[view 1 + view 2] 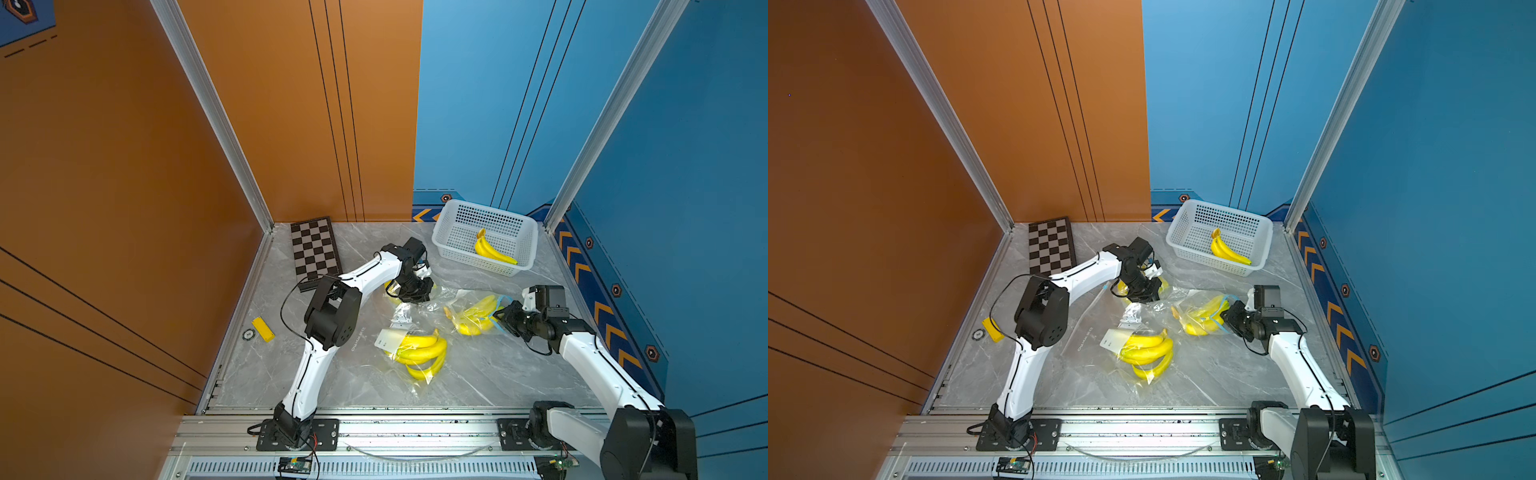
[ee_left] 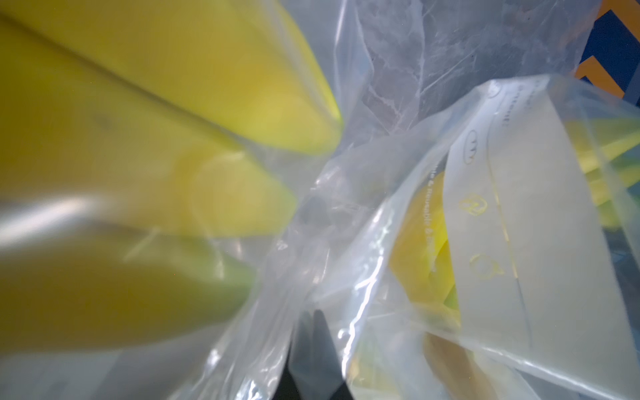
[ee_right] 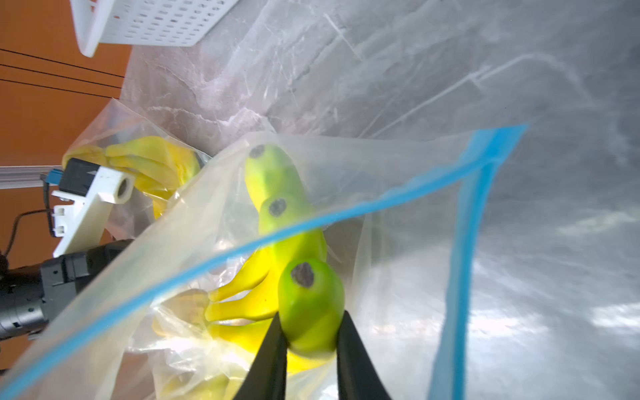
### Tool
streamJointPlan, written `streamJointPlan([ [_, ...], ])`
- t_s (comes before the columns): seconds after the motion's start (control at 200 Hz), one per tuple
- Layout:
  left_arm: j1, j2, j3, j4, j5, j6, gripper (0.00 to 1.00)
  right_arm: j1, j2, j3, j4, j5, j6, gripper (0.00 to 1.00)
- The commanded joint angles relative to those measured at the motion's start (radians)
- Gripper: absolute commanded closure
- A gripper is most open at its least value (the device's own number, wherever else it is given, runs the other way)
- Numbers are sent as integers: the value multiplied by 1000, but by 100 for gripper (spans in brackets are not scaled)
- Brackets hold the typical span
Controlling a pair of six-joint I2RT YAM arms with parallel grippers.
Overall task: Open the zip-top bag and take out the banana
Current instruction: Pick up the banana from the zipper food storage bag.
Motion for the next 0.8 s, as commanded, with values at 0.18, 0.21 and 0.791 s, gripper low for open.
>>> streamJointPlan([
  [0.18,53,-102,-74,-23,-201,-66,100,-63,-82,182,-436,140,-157,77],
  [0.21,56,-109,-81,-23,-214,-71,100,-63,-81,204,-453,145,-159,77],
  [0.791,15,-78,-17,-31,-134,-71,100,-51,-74,549,-375,536,-176,75],
])
